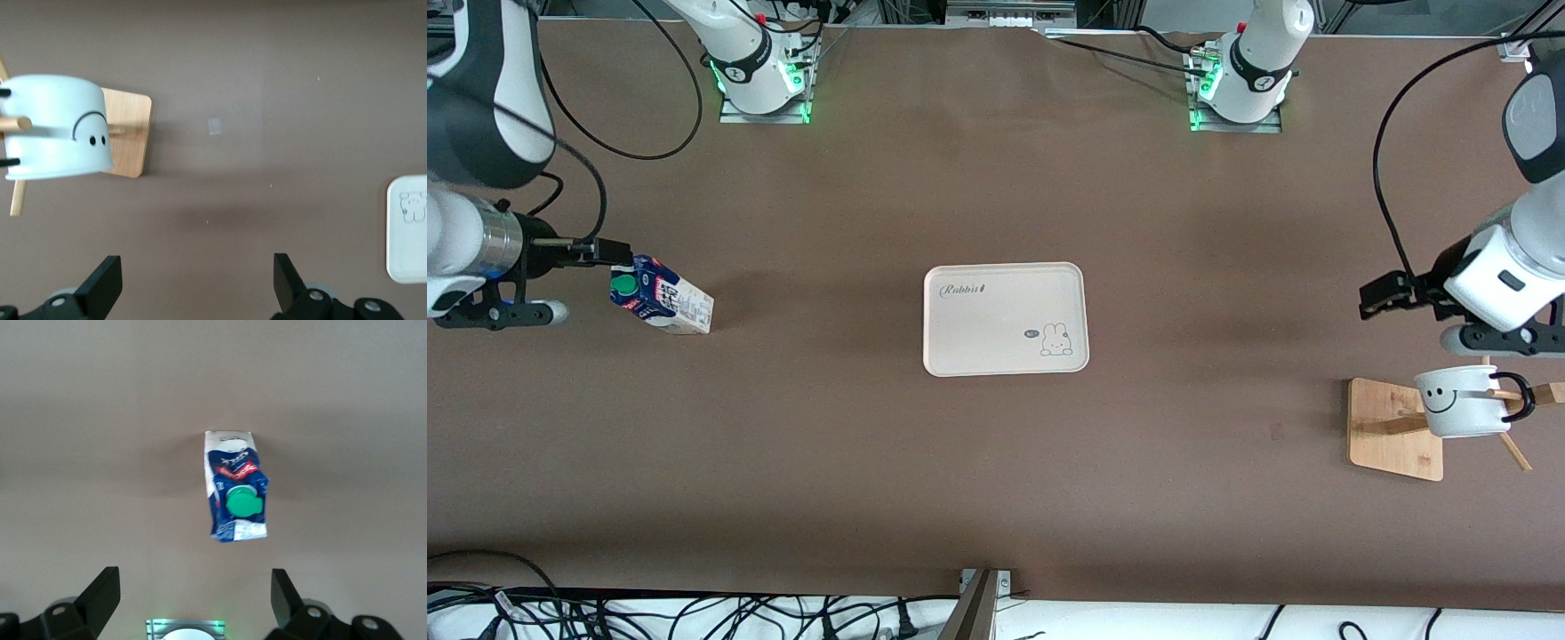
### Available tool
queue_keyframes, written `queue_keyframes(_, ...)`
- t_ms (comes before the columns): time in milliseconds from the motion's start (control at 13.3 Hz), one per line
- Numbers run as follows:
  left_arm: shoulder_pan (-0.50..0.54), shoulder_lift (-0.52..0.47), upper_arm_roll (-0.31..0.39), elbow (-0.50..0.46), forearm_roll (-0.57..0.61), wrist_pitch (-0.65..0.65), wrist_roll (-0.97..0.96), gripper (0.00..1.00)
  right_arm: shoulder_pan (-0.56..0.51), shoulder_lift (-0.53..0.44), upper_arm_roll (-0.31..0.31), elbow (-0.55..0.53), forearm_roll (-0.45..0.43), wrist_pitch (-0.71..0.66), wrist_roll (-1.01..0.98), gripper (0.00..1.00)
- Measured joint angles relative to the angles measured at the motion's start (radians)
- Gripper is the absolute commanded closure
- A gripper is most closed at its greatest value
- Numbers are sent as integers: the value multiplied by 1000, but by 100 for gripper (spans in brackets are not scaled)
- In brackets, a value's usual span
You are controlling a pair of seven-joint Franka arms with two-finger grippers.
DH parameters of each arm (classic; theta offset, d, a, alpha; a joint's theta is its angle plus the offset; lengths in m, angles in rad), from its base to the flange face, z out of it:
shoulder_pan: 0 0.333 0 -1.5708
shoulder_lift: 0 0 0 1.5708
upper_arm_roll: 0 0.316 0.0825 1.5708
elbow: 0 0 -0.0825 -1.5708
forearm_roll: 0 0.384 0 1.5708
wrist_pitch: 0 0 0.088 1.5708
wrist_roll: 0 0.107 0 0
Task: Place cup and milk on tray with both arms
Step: 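Close the right gripper on the milk carton while the left gripper lowers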
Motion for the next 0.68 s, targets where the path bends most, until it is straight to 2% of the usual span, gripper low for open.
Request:
queue_keyframes(225, 19, -11, 2, -50, 0, 93, -86, 0, -42, 48, -3, 1, -1, 20, -42, 0)
queue_keyframes(676, 27, -186, -5, -352, 0, 370, -211, 0, -79, 116, -3, -37, -1, 36, -44, 0)
